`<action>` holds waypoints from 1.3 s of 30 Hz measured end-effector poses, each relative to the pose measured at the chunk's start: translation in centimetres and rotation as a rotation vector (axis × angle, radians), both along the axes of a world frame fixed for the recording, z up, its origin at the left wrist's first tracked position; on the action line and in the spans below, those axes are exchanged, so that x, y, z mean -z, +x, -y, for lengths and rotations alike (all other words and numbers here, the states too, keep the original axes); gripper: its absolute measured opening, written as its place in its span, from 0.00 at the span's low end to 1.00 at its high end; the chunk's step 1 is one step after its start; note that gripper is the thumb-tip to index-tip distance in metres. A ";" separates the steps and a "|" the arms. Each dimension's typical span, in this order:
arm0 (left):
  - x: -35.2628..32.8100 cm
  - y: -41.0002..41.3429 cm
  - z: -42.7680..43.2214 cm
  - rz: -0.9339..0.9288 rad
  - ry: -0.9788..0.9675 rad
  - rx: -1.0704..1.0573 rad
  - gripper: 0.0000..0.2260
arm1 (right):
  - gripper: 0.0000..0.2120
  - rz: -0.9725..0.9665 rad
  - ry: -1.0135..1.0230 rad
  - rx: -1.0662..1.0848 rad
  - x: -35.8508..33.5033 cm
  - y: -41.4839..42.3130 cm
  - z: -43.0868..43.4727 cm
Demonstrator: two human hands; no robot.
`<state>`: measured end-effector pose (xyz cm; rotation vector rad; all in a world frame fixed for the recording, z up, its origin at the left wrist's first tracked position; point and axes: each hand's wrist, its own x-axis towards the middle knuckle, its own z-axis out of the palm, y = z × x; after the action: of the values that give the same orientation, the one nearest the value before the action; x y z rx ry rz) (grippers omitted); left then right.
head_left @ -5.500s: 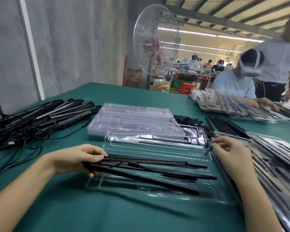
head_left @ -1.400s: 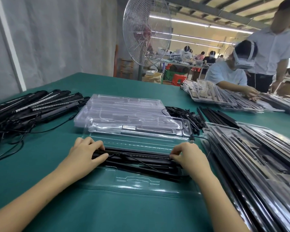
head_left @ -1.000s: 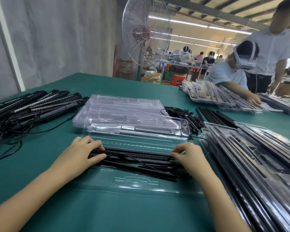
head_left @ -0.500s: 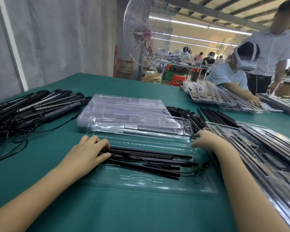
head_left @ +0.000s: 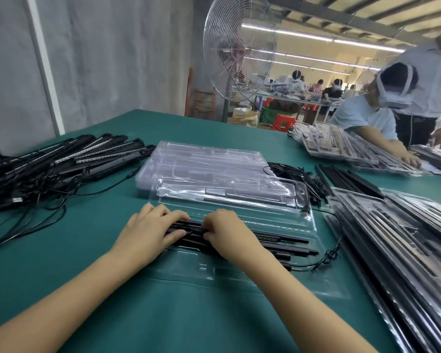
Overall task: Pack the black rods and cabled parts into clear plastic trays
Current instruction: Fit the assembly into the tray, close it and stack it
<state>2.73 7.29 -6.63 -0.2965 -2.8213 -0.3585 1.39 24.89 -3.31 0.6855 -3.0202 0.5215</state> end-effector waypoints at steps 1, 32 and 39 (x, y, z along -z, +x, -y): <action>0.0 0.0 0.0 -0.002 0.007 0.009 0.15 | 0.10 0.014 -0.030 -0.013 0.1 -0.3 -0.1; 0.0 0.0 -1.1 0.064 0.071 0.290 0.11 | 0.25 0.102 0.293 0.314 -5.0 -1.3 -11.1; 0.0 0.4 -0.9 0.123 0.069 0.307 0.22 | 0.15 0.139 0.346 0.615 -2.9 -2.9 -17.4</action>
<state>3.12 8.23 -6.64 -0.7192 -2.8743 -0.5553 -1.55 42.27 -0.41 -0.3128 -3.2305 0.0246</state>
